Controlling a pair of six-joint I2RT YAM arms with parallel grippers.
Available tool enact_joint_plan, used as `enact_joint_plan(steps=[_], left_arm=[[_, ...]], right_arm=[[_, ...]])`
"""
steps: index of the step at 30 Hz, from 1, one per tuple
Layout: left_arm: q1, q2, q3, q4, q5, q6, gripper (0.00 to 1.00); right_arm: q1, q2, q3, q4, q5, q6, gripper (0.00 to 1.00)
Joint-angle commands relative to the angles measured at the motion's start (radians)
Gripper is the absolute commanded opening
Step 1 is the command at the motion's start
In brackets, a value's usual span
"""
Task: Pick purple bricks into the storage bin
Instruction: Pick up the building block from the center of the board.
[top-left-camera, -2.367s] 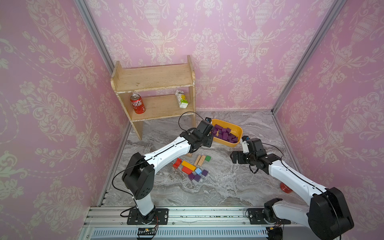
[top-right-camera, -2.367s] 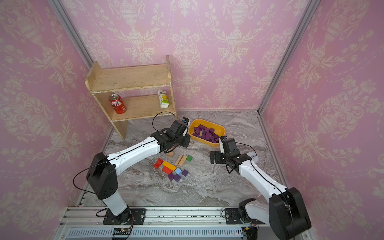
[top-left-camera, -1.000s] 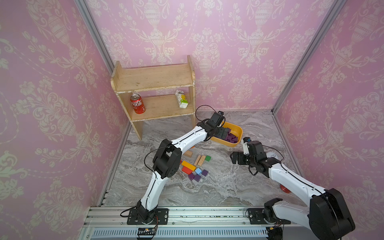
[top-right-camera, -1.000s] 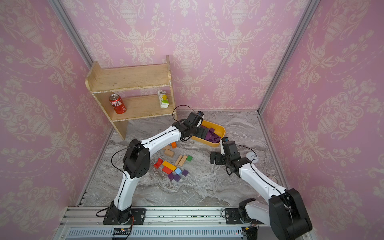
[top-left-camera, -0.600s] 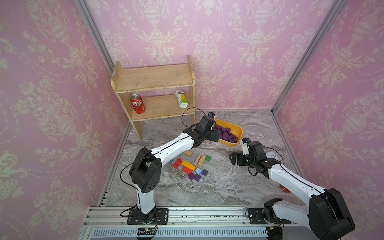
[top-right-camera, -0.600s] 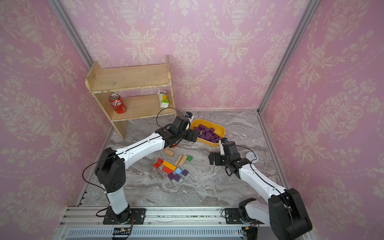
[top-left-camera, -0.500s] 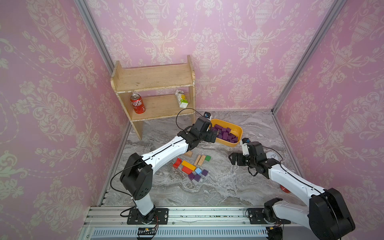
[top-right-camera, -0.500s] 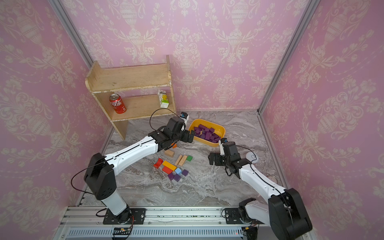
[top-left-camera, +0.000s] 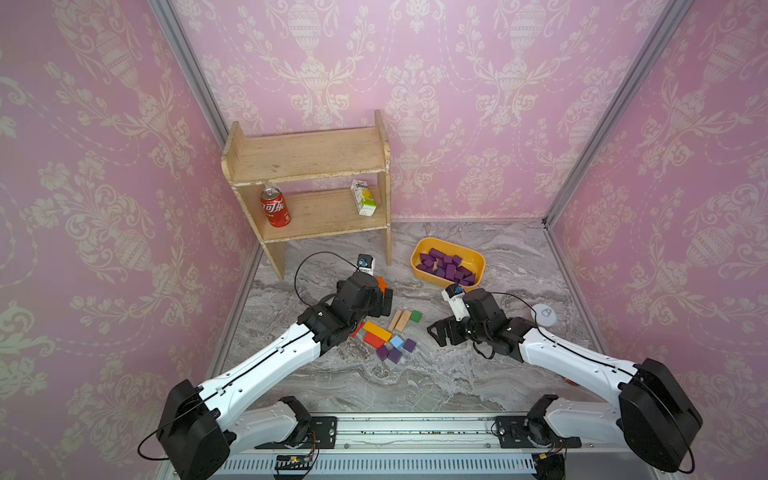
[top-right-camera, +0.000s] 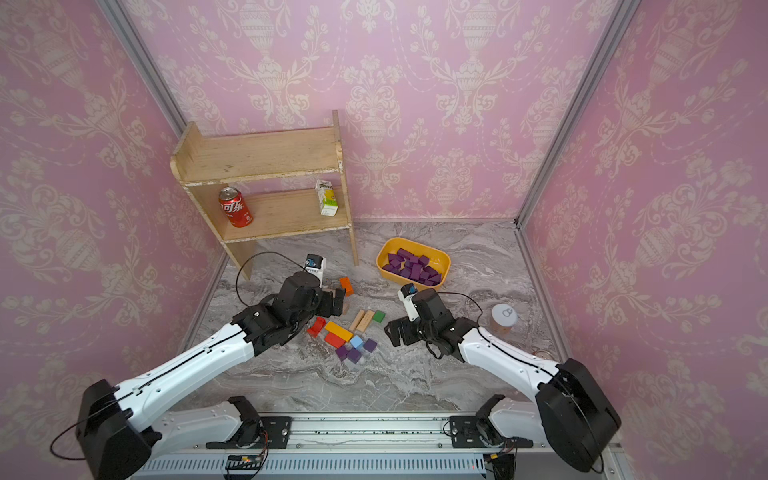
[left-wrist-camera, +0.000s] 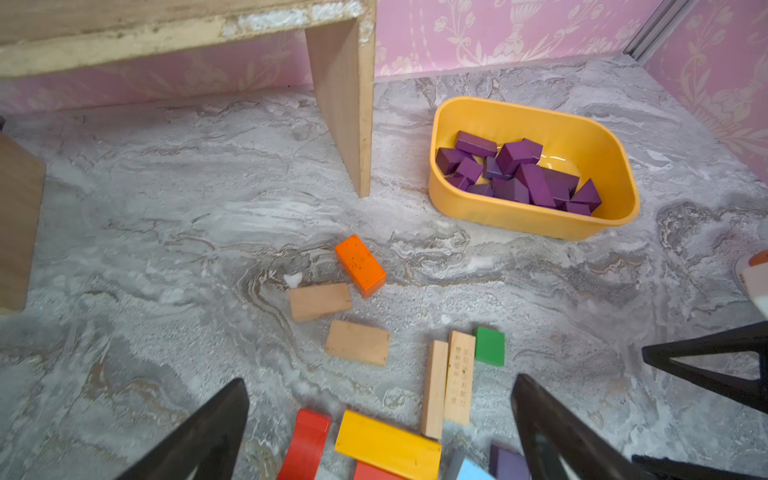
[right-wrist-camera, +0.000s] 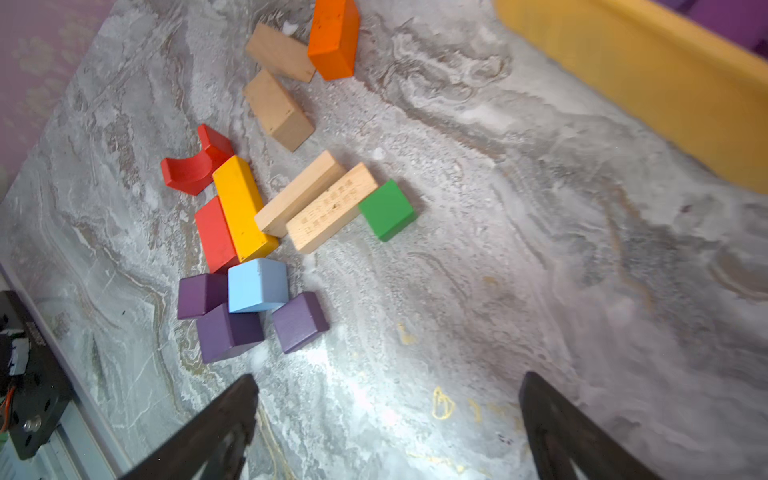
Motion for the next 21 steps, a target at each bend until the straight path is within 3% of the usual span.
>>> enact_joint_plan(steps=[1,11,21], left_arm=[[0.000,-0.074,-0.076,-0.050,-0.018,-0.058,0.99],[0.002,-0.255,-0.205,-0.100,-0.014,-0.075,0.99],[0.001,-0.340,-0.276,-0.083,0.005,-0.099,0.99]], right_arm=[[0.068,0.046,0.038,-0.048,0.016,-0.031,0.98],[0.183,0.241,0.153,-0.127,0.100,-0.075,0.67],[0.190,0.342,0.229,-0.129,0.100,-0.134,0.64]])
